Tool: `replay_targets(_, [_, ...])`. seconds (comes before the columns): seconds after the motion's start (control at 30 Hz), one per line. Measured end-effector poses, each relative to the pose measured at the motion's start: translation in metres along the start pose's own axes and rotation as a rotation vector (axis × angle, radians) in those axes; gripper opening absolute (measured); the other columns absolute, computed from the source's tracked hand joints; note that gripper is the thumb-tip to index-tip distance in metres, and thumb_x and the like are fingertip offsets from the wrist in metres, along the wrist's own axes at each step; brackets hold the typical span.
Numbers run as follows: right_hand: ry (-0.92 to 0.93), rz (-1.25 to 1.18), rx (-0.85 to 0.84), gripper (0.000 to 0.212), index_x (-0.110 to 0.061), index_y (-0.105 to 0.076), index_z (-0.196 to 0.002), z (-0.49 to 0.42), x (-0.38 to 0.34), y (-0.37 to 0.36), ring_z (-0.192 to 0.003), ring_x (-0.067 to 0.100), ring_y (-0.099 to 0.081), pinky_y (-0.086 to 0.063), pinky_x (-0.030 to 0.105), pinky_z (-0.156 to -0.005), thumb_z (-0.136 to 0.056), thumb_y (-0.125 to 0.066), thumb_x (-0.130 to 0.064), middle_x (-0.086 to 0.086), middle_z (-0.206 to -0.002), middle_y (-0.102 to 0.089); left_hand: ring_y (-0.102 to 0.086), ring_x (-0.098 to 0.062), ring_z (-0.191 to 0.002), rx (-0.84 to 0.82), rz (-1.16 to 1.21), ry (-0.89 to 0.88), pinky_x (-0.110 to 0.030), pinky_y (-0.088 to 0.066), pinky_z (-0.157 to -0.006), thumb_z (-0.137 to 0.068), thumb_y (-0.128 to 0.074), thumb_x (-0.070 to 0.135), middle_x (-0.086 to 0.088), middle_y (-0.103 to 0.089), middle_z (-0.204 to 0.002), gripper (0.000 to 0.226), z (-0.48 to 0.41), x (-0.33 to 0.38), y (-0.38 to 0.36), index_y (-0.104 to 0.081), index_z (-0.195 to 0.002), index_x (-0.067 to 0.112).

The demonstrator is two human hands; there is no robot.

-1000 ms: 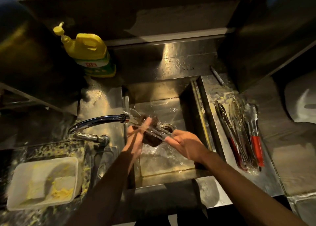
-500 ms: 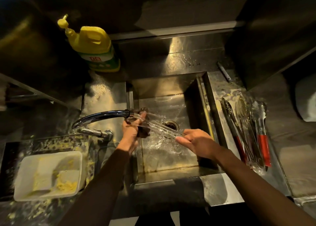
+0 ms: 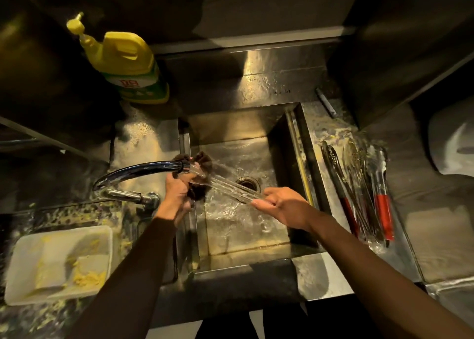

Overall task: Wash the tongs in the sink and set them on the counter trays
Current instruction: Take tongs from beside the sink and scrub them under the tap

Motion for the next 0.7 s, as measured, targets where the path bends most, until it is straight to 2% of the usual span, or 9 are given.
replay_targets(0.1, [-0.049,-0.147,0.048,0.060,-0.021,-0.053,-0.062,0.002,-0.007,-0.013,-0.070,0.020,-0.052,-0.045,0.045,-0.071,-0.089,-0.040,-0.074,0.004,-0.080,-0.053,-0.065,-0.027,-0.104,0.060,0.111,0.044,-0.045,-0.057,-0.083,-0.084,-0.073,0.010,-0.009,-0.068,-0.112,0.041,0.003,-0.013,-0.006,-0.059,-0.123,0.009])
replay_targets(0.2, [-0.030,-0.036,0.054,0.077,-0.013,-0.061,-0.070,0.002,-0.011,-0.023,-0.077,0.017,-0.055,-0.047,0.038,-0.075,-0.085,-0.027,-0.080,0.000,-0.090,-0.057,-0.063,-0.021,-0.103,0.137,-0.188,-0.113,-0.034,-0.052,-0.089,-0.086,-0.074,0.030,0.000,-0.065,-0.109,0.041,0.003,0.003,-0.005,-0.059,-0.119,0.011])
replay_targets(0.27, [-0.006,0.079,0.118,0.070,-0.013,-0.064,-0.068,0.004,0.000,-0.015,-0.078,0.019,-0.058,-0.050,0.040,-0.075,-0.092,-0.034,-0.072,0.002,-0.092,-0.059,-0.063,-0.024,-0.107,0.094,-0.321,-0.191,-0.039,-0.049,-0.100,-0.091,-0.070,0.021,-0.001,-0.066,-0.106,0.023,0.004,0.011,-0.004,-0.063,-0.110,0.011])
replay_targets(0.33, [0.001,0.140,0.167,0.061,-0.013,-0.066,-0.070,0.007,0.006,-0.011,-0.073,0.019,-0.056,-0.049,0.042,-0.072,-0.099,-0.039,-0.060,0.002,-0.085,-0.055,-0.064,-0.027,-0.101,0.028,-0.205,-0.110,-0.047,-0.052,-0.095,-0.096,-0.058,0.013,-0.005,-0.068,-0.098,0.007,0.007,0.003,0.001,-0.065,-0.097,0.016])
replay_targets(0.43, [-0.099,0.040,0.208,0.079,-0.014,-0.065,-0.069,0.012,0.007,-0.016,-0.069,0.013,-0.050,-0.045,0.037,-0.070,-0.092,-0.019,-0.075,-0.003,-0.079,-0.048,-0.063,-0.028,-0.099,-0.051,0.116,0.015,-0.046,-0.050,-0.091,-0.099,-0.046,0.021,-0.011,-0.068,-0.101,0.022,0.019,-0.009,0.001,-0.066,-0.099,0.013])
replay_targets(0.53, [-0.167,-0.097,0.094,0.077,-0.013,-0.059,-0.068,0.014,0.009,-0.031,-0.069,0.016,-0.051,-0.046,0.041,-0.072,-0.085,-0.029,-0.082,-0.002,-0.076,-0.050,-0.064,-0.028,-0.100,-0.088,0.244,0.037,-0.046,-0.048,-0.095,-0.099,-0.045,0.025,-0.010,-0.073,-0.099,0.032,0.031,-0.014,-0.003,-0.074,-0.096,0.013])
replay_targets(0.6, [-0.203,-0.227,0.052,0.066,-0.010,-0.054,-0.067,0.015,0.006,-0.035,-0.067,0.017,-0.048,-0.044,0.042,-0.073,-0.090,-0.044,-0.070,0.001,-0.073,-0.051,-0.072,-0.023,-0.090,-0.160,0.209,0.032,-0.047,-0.051,-0.092,-0.101,-0.044,0.025,-0.005,-0.078,-0.091,0.036,0.042,-0.016,-0.012,-0.077,-0.092,0.013])
replay_targets(0.67, [-0.177,-0.260,0.009,0.062,-0.002,-0.054,-0.071,0.012,-0.001,-0.038,-0.067,0.018,-0.047,-0.043,0.042,-0.072,-0.096,-0.050,-0.059,0.004,-0.073,-0.051,-0.076,-0.018,-0.079,-0.208,0.091,0.061,-0.047,-0.052,-0.086,-0.101,-0.049,0.024,-0.003,-0.079,-0.086,0.023,0.048,-0.020,-0.019,-0.068,-0.100,0.012])
replay_targets(0.7, [-0.170,-0.257,-0.022,0.063,-0.001,-0.055,-0.072,0.011,-0.003,-0.038,-0.067,0.019,-0.048,-0.044,0.042,-0.072,-0.096,-0.050,-0.059,0.006,-0.072,-0.051,-0.076,-0.019,-0.082,-0.209,0.032,0.069,-0.048,-0.053,-0.087,-0.098,-0.055,0.025,-0.004,-0.079,-0.090,0.018,0.049,-0.018,-0.020,-0.066,-0.106,0.011])
Point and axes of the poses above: each hand's wrist, its own z-axis away from the middle knuckle, its own y-axis out of the back of the hand, x = y × z, the point moved 7 cm from there along -z, towards the middle knuckle
